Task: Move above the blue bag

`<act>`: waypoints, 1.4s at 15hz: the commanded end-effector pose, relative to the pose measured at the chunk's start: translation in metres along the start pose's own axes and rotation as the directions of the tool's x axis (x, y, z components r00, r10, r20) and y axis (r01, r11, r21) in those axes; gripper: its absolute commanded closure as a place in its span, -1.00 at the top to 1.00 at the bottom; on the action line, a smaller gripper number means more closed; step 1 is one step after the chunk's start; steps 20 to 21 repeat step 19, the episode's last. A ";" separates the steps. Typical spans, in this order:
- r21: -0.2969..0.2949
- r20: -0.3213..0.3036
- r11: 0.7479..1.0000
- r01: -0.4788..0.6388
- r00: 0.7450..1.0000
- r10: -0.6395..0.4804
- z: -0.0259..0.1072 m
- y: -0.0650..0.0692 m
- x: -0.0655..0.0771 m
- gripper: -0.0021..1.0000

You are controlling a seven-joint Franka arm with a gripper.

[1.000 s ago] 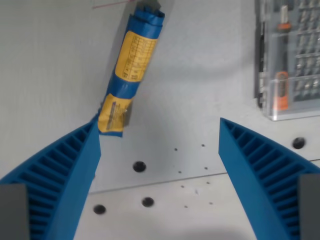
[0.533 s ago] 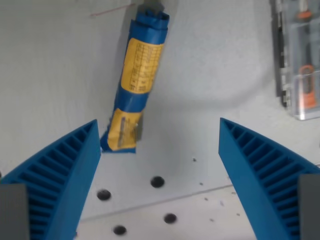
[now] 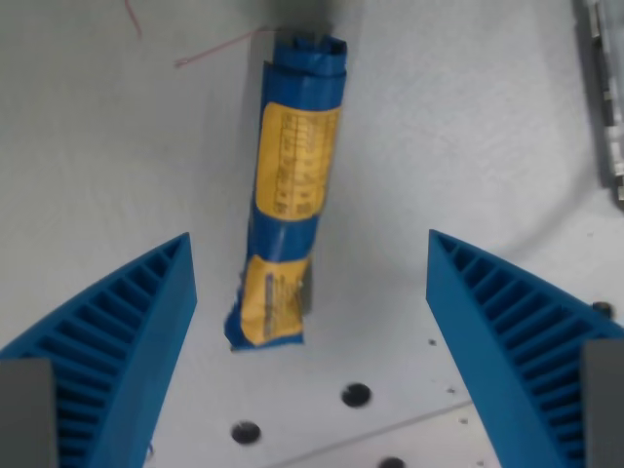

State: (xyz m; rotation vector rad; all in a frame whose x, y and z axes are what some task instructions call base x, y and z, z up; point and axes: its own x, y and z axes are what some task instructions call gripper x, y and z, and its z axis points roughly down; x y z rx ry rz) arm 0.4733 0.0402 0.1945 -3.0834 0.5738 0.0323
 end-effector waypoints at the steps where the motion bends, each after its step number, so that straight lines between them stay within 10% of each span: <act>1: 0.035 -0.091 0.985 -0.166 0.981 0.169 0.010 -0.004 -0.007 1.00; 21: 0.034 -0.096 0.989 -0.142 0.985 0.145 0.039 -0.010 -0.011 1.00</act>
